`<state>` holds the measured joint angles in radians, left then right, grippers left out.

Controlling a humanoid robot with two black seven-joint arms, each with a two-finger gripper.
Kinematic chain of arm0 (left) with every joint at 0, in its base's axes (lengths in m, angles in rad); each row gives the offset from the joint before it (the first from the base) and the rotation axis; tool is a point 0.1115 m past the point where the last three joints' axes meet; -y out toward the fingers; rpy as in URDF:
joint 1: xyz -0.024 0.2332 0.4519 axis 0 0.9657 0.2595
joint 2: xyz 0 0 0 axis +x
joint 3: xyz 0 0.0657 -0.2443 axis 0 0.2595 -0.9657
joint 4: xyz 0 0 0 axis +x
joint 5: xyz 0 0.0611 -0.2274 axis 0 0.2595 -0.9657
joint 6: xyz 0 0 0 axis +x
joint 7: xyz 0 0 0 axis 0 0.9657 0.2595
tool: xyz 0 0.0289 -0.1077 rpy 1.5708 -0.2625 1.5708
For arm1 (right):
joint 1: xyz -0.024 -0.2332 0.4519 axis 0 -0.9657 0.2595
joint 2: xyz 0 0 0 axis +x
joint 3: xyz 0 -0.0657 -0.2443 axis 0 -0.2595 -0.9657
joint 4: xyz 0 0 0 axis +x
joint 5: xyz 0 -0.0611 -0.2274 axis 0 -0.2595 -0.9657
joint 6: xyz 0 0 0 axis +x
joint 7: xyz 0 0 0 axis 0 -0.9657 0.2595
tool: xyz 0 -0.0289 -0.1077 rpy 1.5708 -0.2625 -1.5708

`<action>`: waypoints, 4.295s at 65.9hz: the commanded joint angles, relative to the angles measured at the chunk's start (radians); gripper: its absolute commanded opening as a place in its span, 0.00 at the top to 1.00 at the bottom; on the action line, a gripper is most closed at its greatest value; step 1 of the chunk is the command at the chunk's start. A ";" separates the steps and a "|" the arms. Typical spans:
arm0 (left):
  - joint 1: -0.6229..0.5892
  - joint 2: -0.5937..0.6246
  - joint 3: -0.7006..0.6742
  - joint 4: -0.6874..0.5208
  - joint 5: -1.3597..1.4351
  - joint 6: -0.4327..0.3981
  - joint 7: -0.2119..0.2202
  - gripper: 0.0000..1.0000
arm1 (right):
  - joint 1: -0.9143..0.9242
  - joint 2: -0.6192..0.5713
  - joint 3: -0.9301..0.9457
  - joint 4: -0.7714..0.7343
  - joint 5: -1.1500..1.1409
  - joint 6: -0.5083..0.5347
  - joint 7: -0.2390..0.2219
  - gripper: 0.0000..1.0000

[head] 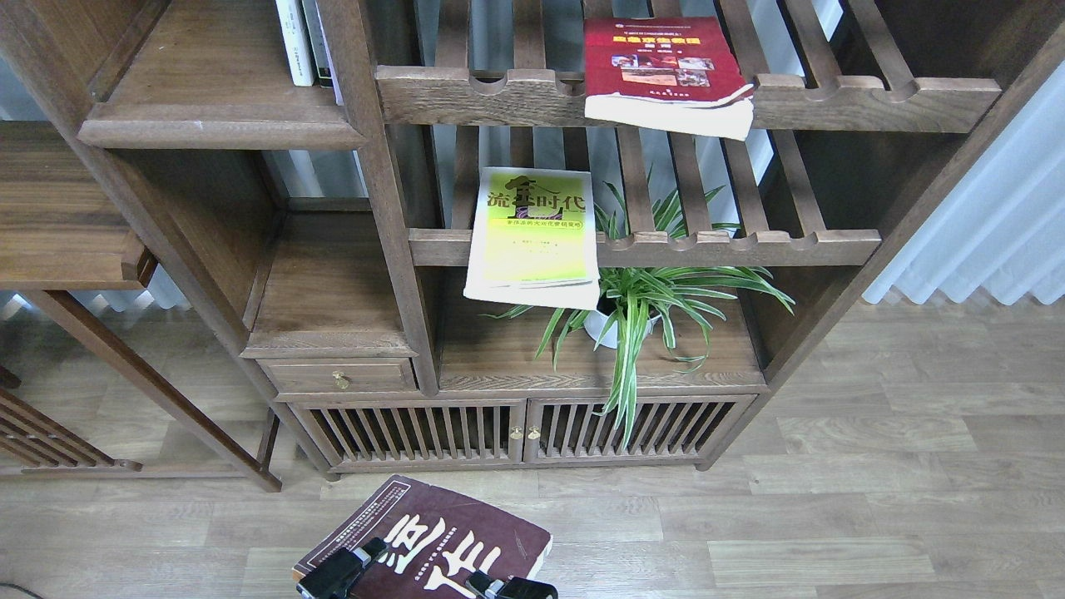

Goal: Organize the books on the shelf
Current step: 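Hold the maroon book with both grippers near the robot, then carry the maroon book with the left gripper up toward the upper shelf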

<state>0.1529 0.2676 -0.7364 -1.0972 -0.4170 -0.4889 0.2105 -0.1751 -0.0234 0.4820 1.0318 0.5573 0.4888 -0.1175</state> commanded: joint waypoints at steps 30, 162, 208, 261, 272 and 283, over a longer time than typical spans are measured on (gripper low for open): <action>0.004 0.013 0.009 -0.012 -0.002 0.000 -0.005 0.98 | 0.042 -0.003 0.023 -0.061 -0.114 0.000 0.019 0.00; 0.387 0.110 -1.302 -0.285 0.279 0.000 0.015 0.98 | 0.146 -0.018 0.044 -0.191 -0.111 0.000 0.019 0.00; 0.105 0.593 -1.426 -0.283 0.195 0.000 0.021 0.97 | 0.152 -0.006 0.044 -0.240 -0.111 0.000 0.019 0.00; -0.577 0.969 -0.864 -0.283 0.175 0.000 0.081 0.97 | 0.157 -0.004 0.066 -0.254 -0.111 0.000 0.019 0.00; -0.731 0.941 -0.694 -0.282 0.219 0.000 0.089 0.96 | 0.155 -0.004 0.066 -0.254 -0.111 0.000 0.019 0.00; -0.800 0.862 -0.643 -0.271 0.285 0.000 0.142 0.96 | 0.155 -0.003 0.066 -0.254 -0.111 0.000 0.019 0.00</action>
<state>-0.6034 1.1789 -1.4085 -1.3752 -0.1744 -0.4889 0.3115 -0.0195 -0.0266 0.5477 0.7776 0.4465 0.4888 -0.0981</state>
